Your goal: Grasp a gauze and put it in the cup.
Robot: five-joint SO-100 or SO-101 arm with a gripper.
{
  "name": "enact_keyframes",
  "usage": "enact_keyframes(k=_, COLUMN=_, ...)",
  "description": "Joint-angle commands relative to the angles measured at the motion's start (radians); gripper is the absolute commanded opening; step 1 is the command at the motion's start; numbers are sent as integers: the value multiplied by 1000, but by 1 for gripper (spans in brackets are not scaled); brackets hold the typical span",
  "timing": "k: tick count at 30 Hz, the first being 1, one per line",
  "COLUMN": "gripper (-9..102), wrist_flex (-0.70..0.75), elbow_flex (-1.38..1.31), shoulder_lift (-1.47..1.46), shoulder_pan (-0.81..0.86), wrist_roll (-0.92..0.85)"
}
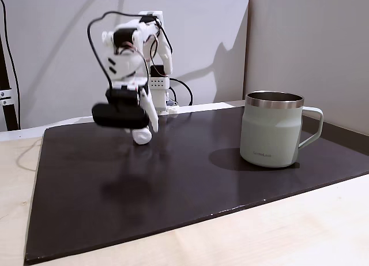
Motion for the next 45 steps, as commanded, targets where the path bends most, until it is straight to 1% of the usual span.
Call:
enact_keyframes(k=1, gripper=27, wrist_flex=-20, elbow_flex=-60, shoulder_lift=-14, shoulder_pan=-11, wrist_roll=2)
enact_keyframes(k=4, gripper=20, wrist_flex=-23, elbow_flex=-55, shoulder_lift=-28, shoulder_pan=-17, wrist_roll=18)
enact_keyframes(k=8, gripper=3, wrist_flex=-9, elbow_flex=-52, shoulder_lift=-17, shoulder_pan=-20, wrist_roll=32)
enact_keyframes(k=9, gripper=0, wrist_flex=-5, elbow_flex=-52, shoulder_lift=-9, shoulder_pan=-20, wrist_roll=37)
enact_keyframes(k=12, gripper=0, wrist_flex=21, elbow_flex=-52, shoulder_lift=32, shoulder_pan=-20, wrist_roll=46)
enact_keyframes(k=15, gripper=0, wrist_flex=77, elbow_flex=-63, shoulder_lift=87, shoulder_pan=-31, wrist_roll=67)
enact_keyframes(k=19, gripper=0, wrist_flex=126, elbow_flex=-95, shoulder_lift=176, shoulder_pan=-61, wrist_roll=138)
enact_keyframes(k=21, gripper=0, wrist_flex=179, elbow_flex=-152, shoulder_lift=209, shoulder_pan=-83, wrist_roll=173)
enact_keyframes(k=25, gripper=0, wrist_flex=344, elbow_flex=-360, shoulder_lift=230, shoulder_pan=-141, wrist_roll=245)
enact_keyframes(k=32, gripper=0, wrist_flex=353, elbow_flex=-535, shoulder_lift=318, shoulder_pan=-272, wrist_roll=400)
enact_keyframes(k=38, gripper=0, wrist_flex=351, elbow_flex=-816, shoulder_lift=204, shoulder_pan=-394, wrist_roll=646)
enact_keyframes(k=45, gripper=0, wrist_flex=351, elbow_flex=-1275, shoulder_lift=-104, shoulder_pan=-483, wrist_roll=899)
